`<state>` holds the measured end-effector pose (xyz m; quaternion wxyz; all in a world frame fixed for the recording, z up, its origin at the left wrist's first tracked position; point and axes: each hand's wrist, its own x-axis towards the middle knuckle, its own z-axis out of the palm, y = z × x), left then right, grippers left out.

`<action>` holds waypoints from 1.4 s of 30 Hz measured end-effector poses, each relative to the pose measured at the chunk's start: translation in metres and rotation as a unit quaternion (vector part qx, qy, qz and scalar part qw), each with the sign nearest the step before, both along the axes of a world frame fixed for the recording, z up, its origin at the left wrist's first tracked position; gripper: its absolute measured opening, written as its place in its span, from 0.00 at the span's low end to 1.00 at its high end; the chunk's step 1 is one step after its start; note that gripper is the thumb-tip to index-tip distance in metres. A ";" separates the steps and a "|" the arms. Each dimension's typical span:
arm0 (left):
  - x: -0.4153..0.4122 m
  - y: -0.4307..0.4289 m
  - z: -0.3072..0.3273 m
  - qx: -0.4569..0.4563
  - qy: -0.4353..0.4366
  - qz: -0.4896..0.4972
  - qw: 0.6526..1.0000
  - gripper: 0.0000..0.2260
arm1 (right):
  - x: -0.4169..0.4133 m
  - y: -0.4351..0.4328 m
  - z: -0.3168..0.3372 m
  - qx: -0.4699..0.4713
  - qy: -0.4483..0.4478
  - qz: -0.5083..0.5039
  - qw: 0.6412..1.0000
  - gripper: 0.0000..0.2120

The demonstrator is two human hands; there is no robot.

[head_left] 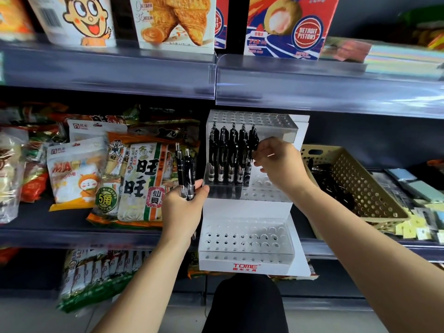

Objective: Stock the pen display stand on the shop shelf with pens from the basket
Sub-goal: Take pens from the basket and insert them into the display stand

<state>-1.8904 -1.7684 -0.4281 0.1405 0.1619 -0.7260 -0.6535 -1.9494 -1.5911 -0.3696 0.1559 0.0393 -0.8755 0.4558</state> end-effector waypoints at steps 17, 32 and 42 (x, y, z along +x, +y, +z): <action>0.027 0.022 0.009 0.081 0.090 -0.135 0.984 0.04 | 0.061 -0.012 0.017 -0.063 -0.049 0.136 0.987 0.03; 0.036 0.034 0.013 0.111 0.102 -0.218 0.964 0.07 | 0.071 -0.004 0.010 -0.162 -0.167 0.209 0.950 0.07; 0.026 0.027 0.009 0.133 0.106 -0.091 0.981 0.03 | 0.046 0.016 0.051 -0.208 0.065 0.052 0.975 0.08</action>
